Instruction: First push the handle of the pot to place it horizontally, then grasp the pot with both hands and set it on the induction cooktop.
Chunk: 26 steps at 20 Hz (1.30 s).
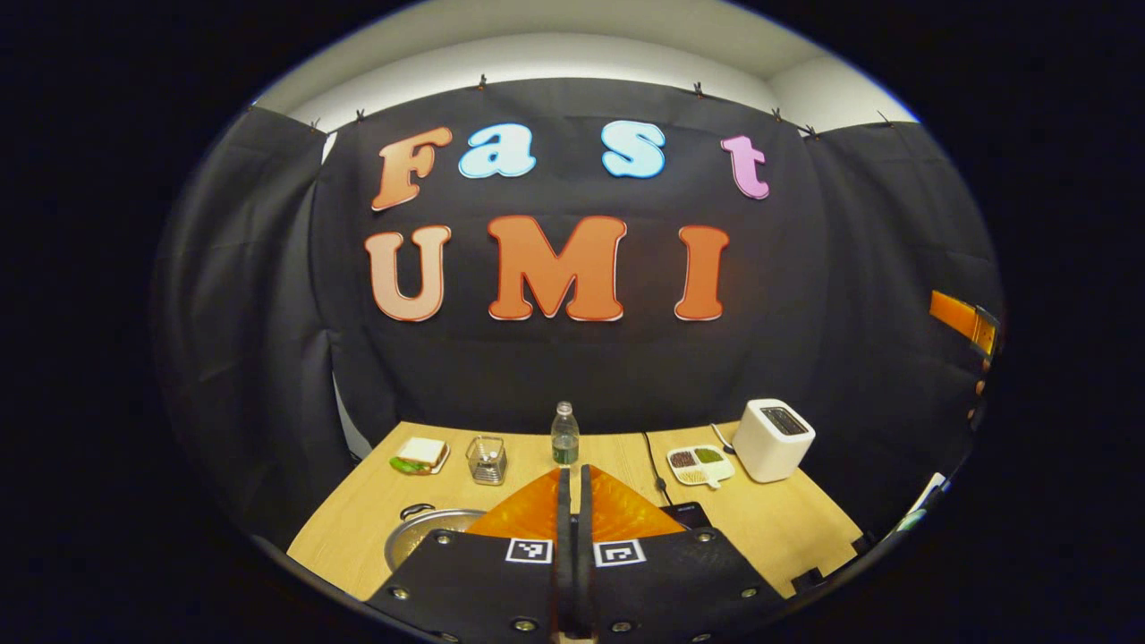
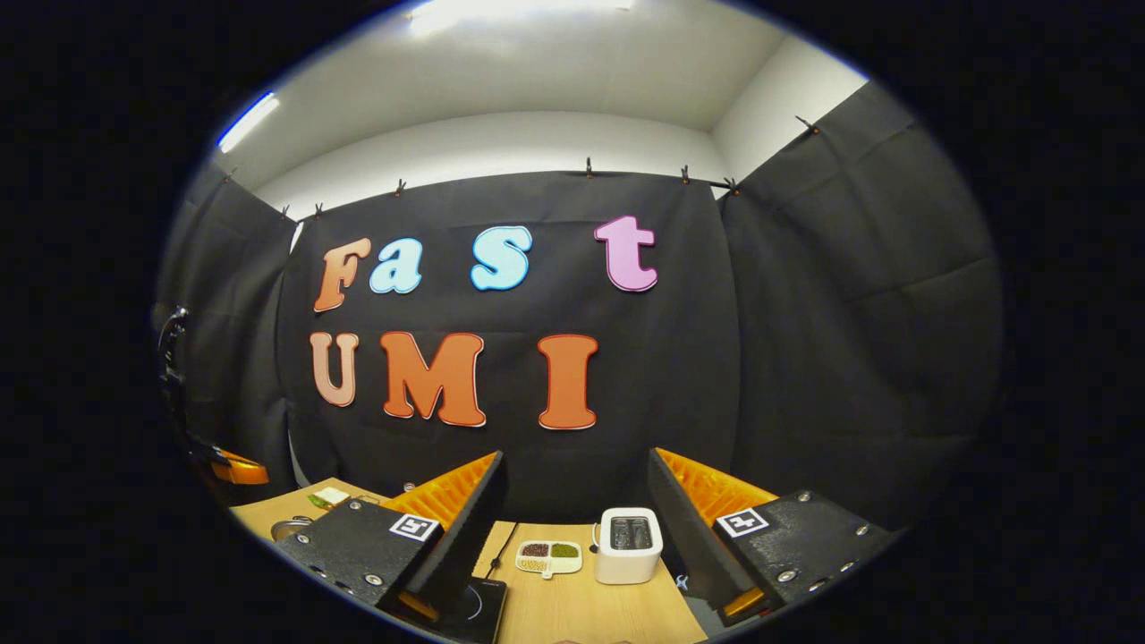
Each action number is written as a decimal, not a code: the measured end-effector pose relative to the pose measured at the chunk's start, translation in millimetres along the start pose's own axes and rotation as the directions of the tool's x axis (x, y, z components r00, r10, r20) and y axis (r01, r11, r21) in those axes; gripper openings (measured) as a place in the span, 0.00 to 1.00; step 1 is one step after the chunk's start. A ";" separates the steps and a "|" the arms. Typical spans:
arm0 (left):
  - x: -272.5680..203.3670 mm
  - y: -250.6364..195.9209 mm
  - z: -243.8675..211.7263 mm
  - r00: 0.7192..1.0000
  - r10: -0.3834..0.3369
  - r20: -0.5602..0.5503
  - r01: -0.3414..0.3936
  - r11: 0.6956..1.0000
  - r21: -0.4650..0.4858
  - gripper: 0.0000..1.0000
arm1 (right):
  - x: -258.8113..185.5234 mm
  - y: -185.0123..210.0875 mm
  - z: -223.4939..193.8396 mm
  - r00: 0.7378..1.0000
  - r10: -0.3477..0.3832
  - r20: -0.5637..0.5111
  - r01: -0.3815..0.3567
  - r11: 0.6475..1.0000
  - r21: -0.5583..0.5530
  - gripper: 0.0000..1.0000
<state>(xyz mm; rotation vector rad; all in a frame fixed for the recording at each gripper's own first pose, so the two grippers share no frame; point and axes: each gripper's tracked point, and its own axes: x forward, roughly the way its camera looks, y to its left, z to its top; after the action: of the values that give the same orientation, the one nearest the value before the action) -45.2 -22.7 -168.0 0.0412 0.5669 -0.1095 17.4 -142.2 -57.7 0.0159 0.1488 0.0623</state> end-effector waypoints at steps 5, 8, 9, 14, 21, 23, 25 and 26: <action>30.7 -4.0 -61.8 0.981 -0.090 -0.174 0.094 0.995 0.015 0.04 | -10.8 -14.1 6.5 0.996 -0.091 -0.010 0.091 0.996 0.000 0.97; 38.4 -1.7 -108.3 0.945 -0.126 -0.303 0.140 0.990 0.025 0.02 | -17.4 -16.2 1.0 0.991 -0.131 -0.027 0.131 0.991 -0.011 0.97; 39.0 0.8 -121.3 0.931 -0.138 -0.338 0.153 0.988 0.021 0.03 | -19.3 -13.7 -0.2 0.990 -0.137 -0.034 0.136 0.991 -0.012 0.97; 27.1 15.5 -181.6 0.855 -0.166 -0.492 0.183 0.983 -0.014 0.05 | -15.8 -2.2 -8.1 0.985 -0.165 -0.047 0.164 0.986 -0.030 0.97; -9.1 39.7 -250.3 0.716 -0.168 -0.677 0.204 0.979 -0.026 0.02 | -8.7 2.8 -17.9 0.983 -0.175 -0.059 0.175 0.984 -0.014 0.97; -17.7 46.0 -267.7 0.677 -0.168 -0.717 0.207 0.978 -0.034 0.02 | -4.8 4.2 -24.0 0.982 -0.178 -0.069 0.177 0.984 -0.016 0.97; -24.1 54.0 -283.2 0.644 -0.167 -0.746 0.213 0.976 -0.034 0.03 | 2.9 7.2 -30.6 0.980 -0.182 -0.085 0.182 0.983 -0.016 0.97; -27.1 54.3 -289.8 0.628 -0.175 -0.758 0.221 0.974 -0.042 0.03 | 3.1 7.3 -33.0 0.979 -0.184 -0.091 0.184 0.983 -0.014 0.97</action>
<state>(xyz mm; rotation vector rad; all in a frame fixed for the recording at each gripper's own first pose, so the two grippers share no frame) -216.3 53.8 -397.2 0.0799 1.4311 -0.3361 15.1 -134.4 -90.7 -0.0064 0.2416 -0.1218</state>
